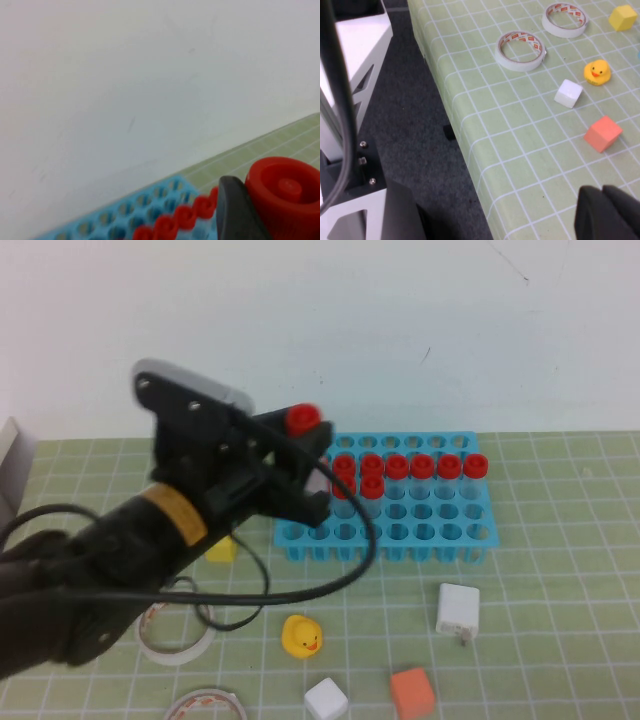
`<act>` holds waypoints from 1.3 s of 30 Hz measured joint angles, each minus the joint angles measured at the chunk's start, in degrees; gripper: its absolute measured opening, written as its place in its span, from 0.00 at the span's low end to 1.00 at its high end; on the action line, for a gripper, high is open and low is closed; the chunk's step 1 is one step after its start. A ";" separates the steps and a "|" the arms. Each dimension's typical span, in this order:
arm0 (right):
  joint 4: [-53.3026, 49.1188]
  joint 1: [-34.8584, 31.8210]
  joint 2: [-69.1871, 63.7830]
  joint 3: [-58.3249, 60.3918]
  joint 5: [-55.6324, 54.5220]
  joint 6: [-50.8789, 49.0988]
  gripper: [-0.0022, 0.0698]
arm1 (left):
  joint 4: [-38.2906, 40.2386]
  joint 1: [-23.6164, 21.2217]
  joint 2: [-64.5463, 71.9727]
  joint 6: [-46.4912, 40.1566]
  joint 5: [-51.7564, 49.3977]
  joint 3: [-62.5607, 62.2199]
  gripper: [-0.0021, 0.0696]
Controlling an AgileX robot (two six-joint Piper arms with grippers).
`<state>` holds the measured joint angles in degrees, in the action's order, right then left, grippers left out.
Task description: Place the test tubes
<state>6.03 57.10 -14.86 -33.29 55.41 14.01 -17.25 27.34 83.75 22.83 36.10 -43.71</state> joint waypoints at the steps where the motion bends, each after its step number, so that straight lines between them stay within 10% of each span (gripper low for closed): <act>1: 0.00 0.00 0.00 0.00 0.00 0.00 0.03 | -1.65 0.00 1.66 0.23 2.28 -0.96 0.40; 17: 0.00 0.00 0.00 0.00 0.00 0.00 0.03 | -5.33 0.08 27.50 5.30 20.42 -15.56 0.40; 39: 0.00 0.00 0.00 0.00 0.10 0.00 0.03 | -10.38 0.08 43.47 3.23 18.06 -30.47 0.40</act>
<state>6.03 57.10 -14.86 -33.29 55.51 14.01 -27.64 27.42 127.21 26.05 54.16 -74.19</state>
